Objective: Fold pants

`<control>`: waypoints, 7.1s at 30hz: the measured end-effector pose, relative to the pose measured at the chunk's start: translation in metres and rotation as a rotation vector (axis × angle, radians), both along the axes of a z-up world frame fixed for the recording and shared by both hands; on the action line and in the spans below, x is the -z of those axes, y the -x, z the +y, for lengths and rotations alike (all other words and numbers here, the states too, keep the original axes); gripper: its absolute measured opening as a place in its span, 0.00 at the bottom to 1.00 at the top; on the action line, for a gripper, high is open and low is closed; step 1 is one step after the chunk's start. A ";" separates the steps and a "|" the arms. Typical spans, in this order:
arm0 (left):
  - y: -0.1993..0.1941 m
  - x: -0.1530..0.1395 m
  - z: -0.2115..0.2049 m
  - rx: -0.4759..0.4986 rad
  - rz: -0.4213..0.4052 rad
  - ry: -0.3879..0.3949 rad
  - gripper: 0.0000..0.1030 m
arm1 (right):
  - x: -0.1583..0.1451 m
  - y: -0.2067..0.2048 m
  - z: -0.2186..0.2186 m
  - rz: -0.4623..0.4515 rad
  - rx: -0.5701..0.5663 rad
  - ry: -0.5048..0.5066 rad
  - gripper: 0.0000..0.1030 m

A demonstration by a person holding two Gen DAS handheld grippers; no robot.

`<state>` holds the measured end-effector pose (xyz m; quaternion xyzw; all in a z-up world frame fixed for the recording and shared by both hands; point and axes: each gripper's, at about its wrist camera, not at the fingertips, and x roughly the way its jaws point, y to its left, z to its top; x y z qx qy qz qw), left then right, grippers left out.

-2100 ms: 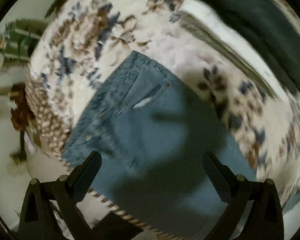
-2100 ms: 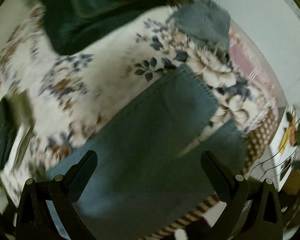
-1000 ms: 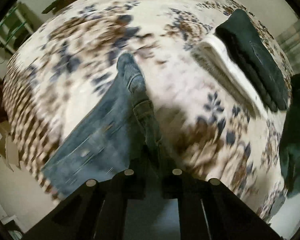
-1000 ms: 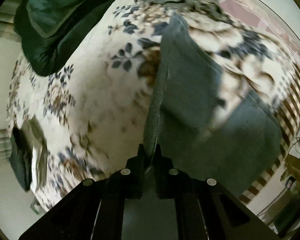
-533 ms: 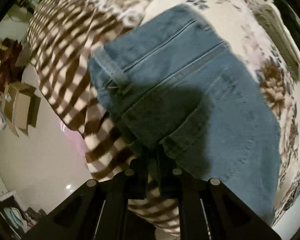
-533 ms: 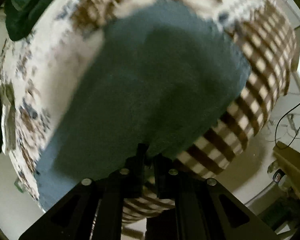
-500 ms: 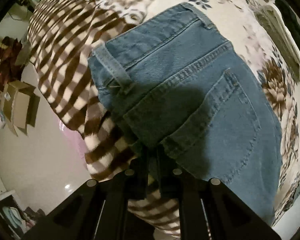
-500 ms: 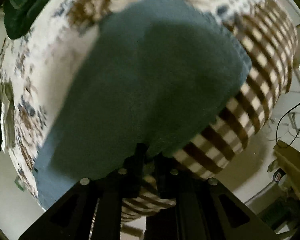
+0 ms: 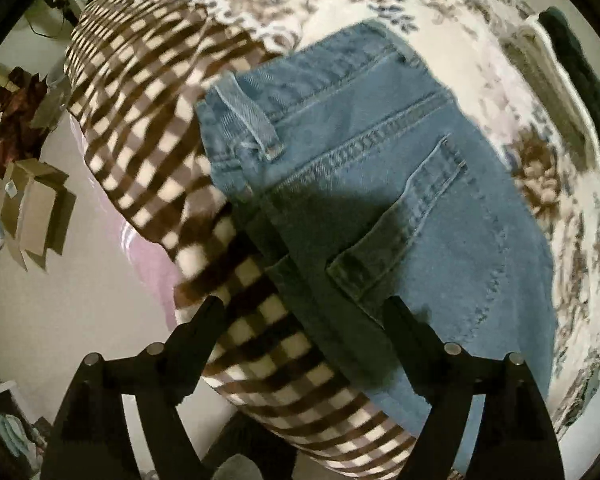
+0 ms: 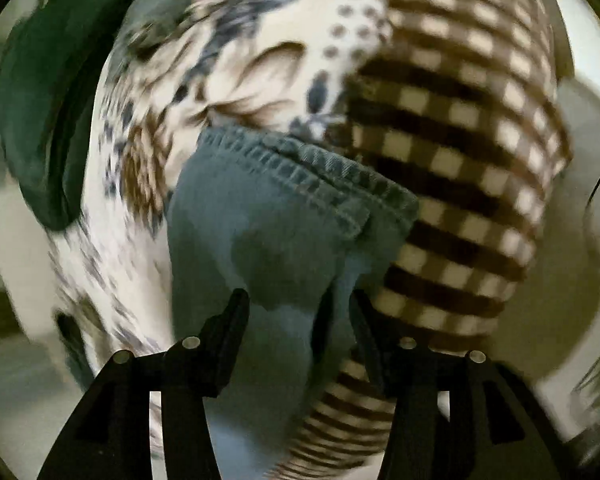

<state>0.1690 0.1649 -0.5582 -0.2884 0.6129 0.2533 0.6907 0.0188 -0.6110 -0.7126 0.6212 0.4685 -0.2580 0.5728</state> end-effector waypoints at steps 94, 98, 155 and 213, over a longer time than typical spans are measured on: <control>-0.005 0.082 -0.423 0.452 0.065 -0.002 0.82 | 0.040 0.029 -0.069 -0.344 -0.313 -0.131 0.55; -0.004 0.092 -0.426 0.465 0.039 0.026 0.93 | 0.036 0.026 -0.066 -0.474 -0.227 -0.132 0.55; -0.001 -0.016 -0.113 0.283 -0.048 -0.126 1.00 | -0.088 -0.127 0.441 -0.218 -1.074 0.214 0.81; 0.007 0.067 0.021 -0.254 -0.297 0.106 0.82 | -0.091 -0.100 0.438 0.072 -1.330 0.599 1.00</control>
